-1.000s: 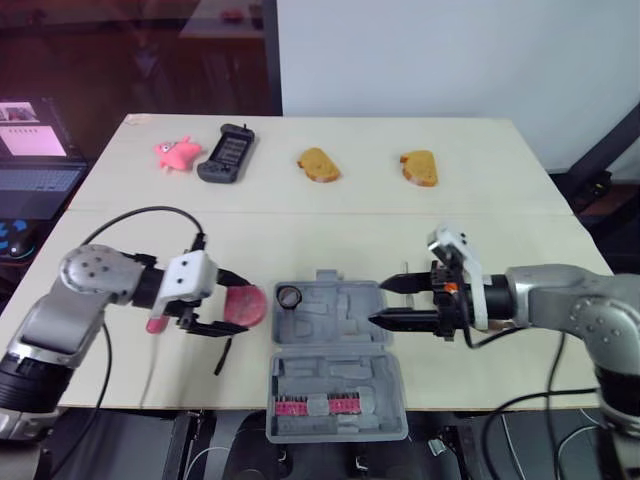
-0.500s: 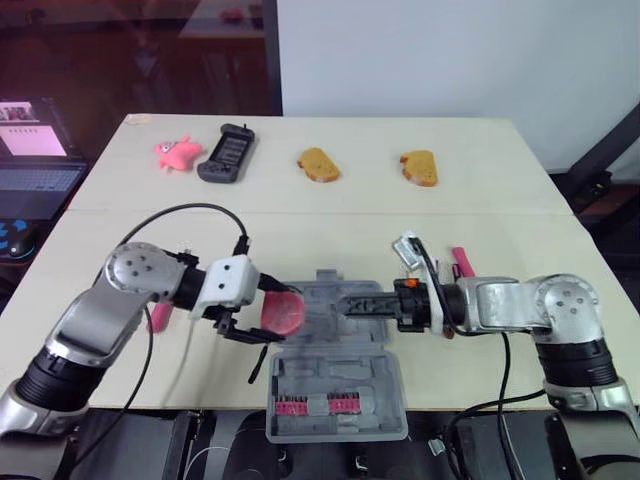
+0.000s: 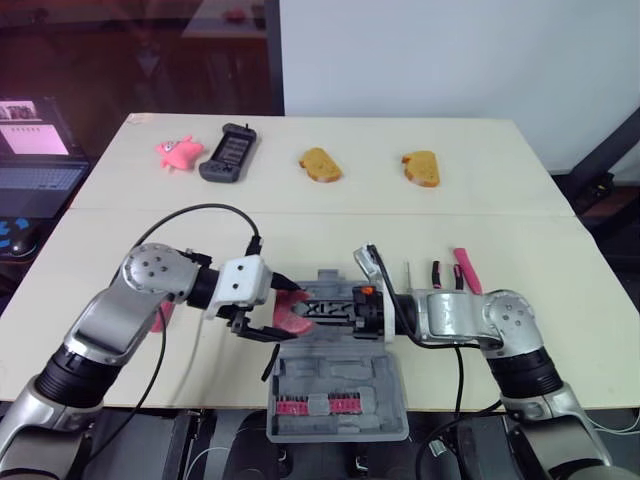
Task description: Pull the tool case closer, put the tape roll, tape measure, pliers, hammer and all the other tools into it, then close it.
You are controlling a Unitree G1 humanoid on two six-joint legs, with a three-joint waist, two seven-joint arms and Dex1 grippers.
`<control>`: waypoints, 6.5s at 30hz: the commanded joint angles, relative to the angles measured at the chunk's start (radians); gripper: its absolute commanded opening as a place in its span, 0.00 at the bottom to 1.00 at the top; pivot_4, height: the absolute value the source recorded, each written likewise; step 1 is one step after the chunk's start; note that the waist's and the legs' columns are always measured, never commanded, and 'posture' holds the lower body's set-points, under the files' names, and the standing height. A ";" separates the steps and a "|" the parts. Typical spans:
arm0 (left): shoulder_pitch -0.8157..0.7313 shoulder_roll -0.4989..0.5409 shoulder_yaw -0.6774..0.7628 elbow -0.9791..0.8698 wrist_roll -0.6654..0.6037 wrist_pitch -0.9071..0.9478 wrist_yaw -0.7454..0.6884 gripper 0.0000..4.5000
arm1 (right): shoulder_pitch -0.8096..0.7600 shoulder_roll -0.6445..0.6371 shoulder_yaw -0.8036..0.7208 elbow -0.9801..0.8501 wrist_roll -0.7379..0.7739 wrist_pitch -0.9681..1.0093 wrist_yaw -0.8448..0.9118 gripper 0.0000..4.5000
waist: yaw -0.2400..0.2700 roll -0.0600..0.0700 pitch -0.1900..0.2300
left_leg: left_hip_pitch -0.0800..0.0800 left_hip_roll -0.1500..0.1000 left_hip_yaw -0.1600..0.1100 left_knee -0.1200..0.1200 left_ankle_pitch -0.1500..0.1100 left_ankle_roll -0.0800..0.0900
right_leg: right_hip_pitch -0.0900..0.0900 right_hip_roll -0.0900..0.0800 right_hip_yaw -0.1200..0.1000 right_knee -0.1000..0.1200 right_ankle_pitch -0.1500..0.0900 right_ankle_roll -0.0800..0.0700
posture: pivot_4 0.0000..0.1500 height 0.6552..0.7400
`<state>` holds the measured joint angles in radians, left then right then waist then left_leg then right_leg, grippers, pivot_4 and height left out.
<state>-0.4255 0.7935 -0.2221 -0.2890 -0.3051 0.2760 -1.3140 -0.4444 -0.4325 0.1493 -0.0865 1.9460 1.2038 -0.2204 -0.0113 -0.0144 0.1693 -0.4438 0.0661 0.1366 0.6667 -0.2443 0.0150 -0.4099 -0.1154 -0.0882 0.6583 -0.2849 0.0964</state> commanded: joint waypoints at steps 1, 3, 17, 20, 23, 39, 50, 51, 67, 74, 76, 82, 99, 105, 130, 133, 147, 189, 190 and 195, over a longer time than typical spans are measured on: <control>-0.016 -0.005 -0.003 -0.018 0.004 -0.012 0.003 0.66 | 0.003 0.025 -0.023 -0.016 0.026 -0.015 -0.018 0.26 | 0.000 0.000 0.000 | 0.000 0.000 0.000 0.000 0.000 0.000 | 0.000 0.000 0.000 0.000 0.000 0.000 | 1.00 0.75; -0.016 -0.006 -0.004 -0.016 0.007 -0.014 0.004 0.66 | 0.006 0.035 -0.030 -0.016 0.026 -0.016 -0.022 0.11 | -0.001 0.000 0.000 | 0.000 0.000 0.000 0.000 0.000 0.000 | 0.000 0.000 0.000 0.000 0.000 0.000 | 1.00 0.75; 0.028 0.033 0.100 -0.018 -0.112 0.054 -0.018 1.00 | 0.037 -0.134 -0.147 -0.005 0.026 0.085 0.152 0.11 | 0.000 0.000 0.000 | 0.000 0.000 0.000 0.000 0.000 0.000 | 0.000 0.000 0.000 0.000 0.000 0.000 | 1.00 0.75; 0.073 0.065 0.162 -0.019 -0.159 0.075 -0.024 1.00 | 0.057 -0.352 -0.188 0.047 0.026 0.169 0.275 0.11 | 0.002 0.001 0.000 | 0.000 0.000 -0.001 0.000 0.000 0.001 | 0.000 -0.001 0.000 0.000 0.000 0.000 | 1.00 0.75; 0.144 0.091 0.214 -0.047 -0.198 0.095 -0.019 1.00 | 0.102 -0.540 -0.197 0.098 0.026 0.223 0.345 0.11 | 0.001 0.000 0.000 | 0.000 0.000 0.000 0.000 -0.001 0.001 | 0.000 -0.001 0.000 -0.001 0.000 0.000 | 1.00 0.75; 0.520 0.109 0.464 -0.271 -0.379 0.164 0.054 1.00 | 0.227 -0.575 -0.166 0.199 -0.587 0.210 0.734 0.11 | 0.002 0.001 0.000 | 0.001 0.001 0.000 0.000 -0.001 0.001 | 0.000 -0.002 0.000 -0.002 0.000 0.000 | 1.00 0.75; 0.552 0.105 0.473 -0.326 -0.411 0.161 0.086 1.00 | 0.206 -0.494 -0.176 0.249 -0.819 0.226 0.843 0.34 | 0.001 0.001 0.000 | 0.001 0.000 0.000 0.000 -0.001 0.001 | 0.001 -0.002 0.000 -0.002 0.000 0.000 | 1.00 0.75; 0.546 0.105 0.467 -0.326 -0.414 0.165 0.085 1.00 | 0.208 -0.491 -0.181 0.243 -0.830 0.232 0.849 0.41 | 0.001 0.001 0.000 | 0.001 0.000 0.000 0.000 -0.001 0.001 | 0.001 -0.002 0.000 -0.002 0.000 0.000 | 1.00 0.75; 0.428 0.088 0.372 -0.251 -0.428 0.170 0.045 1.00 | 0.332 -0.706 -0.420 -0.130 -0.920 0.192 0.954 0.99 | 0.002 0.003 0.000 | 0.001 0.000 0.000 -0.001 -0.001 0.001 | 0.001 -0.001 0.000 -0.003 0.000 0.000 | 1.00 0.75; 0.359 0.069 0.315 -0.183 -0.398 0.155 0.022 1.00 | 0.596 -0.788 -0.508 -0.452 -1.312 -0.422 1.165 0.99 | 0.013 0.004 0.000 | 0.001 0.000 -0.001 -0.001 -0.001 0.000 | 0.001 -0.001 0.000 -0.004 -0.001 0.001 | 1.00 0.75; 0.345 0.061 0.300 -0.173 -0.394 0.151 0.019 1.00 | 0.645 -0.844 -0.453 -0.463 -1.467 -0.575 1.194 0.99 | 0.016 0.004 0.000 | 0.001 0.000 0.000 -0.001 -0.001 0.000 | 0.002 -0.001 0.000 -0.005 -0.001 0.001 | 1.00 0.75; 0.330 0.046 0.284 -0.172 -0.394 0.150 0.024 1.00 | 0.635 -0.854 -0.321 -0.444 -1.590 -0.730 1.261 0.99 | 0.017 0.004 0.000 | 0.001 0.000 0.000 -0.001 0.002 -0.005 | 0.002 0.000 0.000 -0.005 -0.001 0.001 | 1.00 0.75; 0.406 0.062 0.343 -0.253 -0.408 0.170 0.104 1.00 | 0.529 -0.655 -0.016 -0.235 -1.873 -0.931 1.226 0.99 | 0.021 0.003 0.000 | 0.001 0.000 -0.001 0.000 0.003 -0.006 | 0.002 0.000 0.000 -0.005 -0.001 0.001 | 1.00 0.75; 0.415 0.070 0.350 -0.262 -0.404 0.167 0.109 1.00 | 0.501 -0.610 0.019 -0.157 -1.922 -0.969 1.225 0.99 | 0.022 0.004 0.000 | 0.001 -0.001 -0.001 0.001 0.003 -0.006 | 0.003 0.000 0.000 -0.005 -0.001 0.001 | 1.00 0.75; 0.448 0.065 0.374 -0.213 -0.376 0.128 0.124 1.00 | 0.346 -0.640 -0.086 -0.377 -1.732 -0.668 1.359 0.65 | 0.017 0.003 -0.001 | 0.003 -0.001 -0.001 0.001 0.003 -0.006 | 0.004 0.001 0.000 -0.004 -0.001 0.001 | 1.00 0.75; 0.472 0.052 0.374 -0.209 -0.359 0.109 0.133 1.00 | 0.216 -0.638 -0.031 -0.434 -1.758 -0.583 1.342 0.65 | 0.016 0.003 -0.001 | 0.003 0.000 -0.001 0.000 0.003 -0.006 | 0.003 0.001 0.000 -0.004 -0.001 0.000 | 1.00 0.75; 0.695 -0.017 0.450 -0.306 -0.322 0.050 0.244 1.00 | -0.450 -0.462 0.526 -0.139 -1.996 -0.381 1.506 0.65 | -0.010 0.004 0.000 | 0.001 0.000 0.000 0.000 0.003 -0.006 | 0.001 -0.003 -0.001 -0.003 0.000 0.000 | 1.00 0.75; 0.792 -0.030 0.447 -0.370 -0.298 0.029 0.322 1.00 | -0.495 -0.185 0.601 0.099 -2.260 -0.436 1.490 0.99 | -0.007 0.004 0.000 | 0.000 0.000 0.001 0.000 0.004 -0.008 | -0.003 -0.002 -0.001 0.002 0.000 -0.001 | 1.00 0.75; 0.788 -0.029 0.447 -0.368 -0.300 0.030 0.322 1.00 | -0.495 -0.206 0.589 0.056 -2.251 -0.416 1.511 0.99 | -0.006 0.004 0.000 | 0.000 0.000 0.001 0.000 0.004 -0.008 | -0.003 -0.002 -0.001 0.002 0.000 -0.001 | 1.00 0.75; 0.775 -0.027 0.447 -0.358 -0.301 0.033 0.317 1.00 | -0.481 -0.267 0.533 -0.074 -2.212 -0.369 1.560 0.99 | -0.005 0.004 0.000 | 0.000 0.000 0.001 0.000 0.004 -0.008 | -0.003 -0.003 -0.001 0.002 0.000 -0.001 | 1.00 0.75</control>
<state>0.3519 0.7622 0.2168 -0.6312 -0.5986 0.3184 -0.9932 -0.9162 -0.6849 0.7247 -0.1074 -0.2843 0.8304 1.3262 -0.0167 -0.0101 0.1695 -0.4435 0.0663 0.1376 0.6668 -0.2408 0.0075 -0.4129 -0.1182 -0.0891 0.6602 -0.2851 0.0955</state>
